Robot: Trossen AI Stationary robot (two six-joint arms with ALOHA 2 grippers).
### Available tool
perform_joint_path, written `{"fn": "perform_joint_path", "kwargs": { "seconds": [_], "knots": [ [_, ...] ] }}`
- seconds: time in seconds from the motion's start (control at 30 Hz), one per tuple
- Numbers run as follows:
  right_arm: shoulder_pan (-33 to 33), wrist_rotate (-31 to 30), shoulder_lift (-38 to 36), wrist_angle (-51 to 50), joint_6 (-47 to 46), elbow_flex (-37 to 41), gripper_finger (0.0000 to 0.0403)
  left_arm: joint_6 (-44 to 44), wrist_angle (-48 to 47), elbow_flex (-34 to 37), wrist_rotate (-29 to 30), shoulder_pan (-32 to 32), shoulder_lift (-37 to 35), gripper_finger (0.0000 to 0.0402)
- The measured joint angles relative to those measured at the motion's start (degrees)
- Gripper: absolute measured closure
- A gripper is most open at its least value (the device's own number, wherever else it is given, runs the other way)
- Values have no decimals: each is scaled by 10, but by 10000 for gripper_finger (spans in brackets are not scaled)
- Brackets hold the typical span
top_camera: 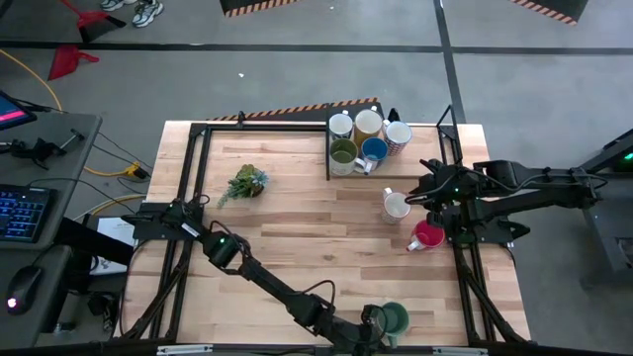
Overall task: Place coffee mugs
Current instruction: Adjust the green mug on the table
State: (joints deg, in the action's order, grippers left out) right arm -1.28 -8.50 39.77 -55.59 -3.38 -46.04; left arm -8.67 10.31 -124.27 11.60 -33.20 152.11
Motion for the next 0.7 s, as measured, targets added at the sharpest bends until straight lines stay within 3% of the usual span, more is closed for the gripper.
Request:
{"fn": "perform_joint_path", "kwargs": {
  "seconds": [0.7],
  "knots": [
    [0, 0, 0, -7, 9, 0, 314, 8, -71, 0, 15, 53, 0, 402]
  ]
}}
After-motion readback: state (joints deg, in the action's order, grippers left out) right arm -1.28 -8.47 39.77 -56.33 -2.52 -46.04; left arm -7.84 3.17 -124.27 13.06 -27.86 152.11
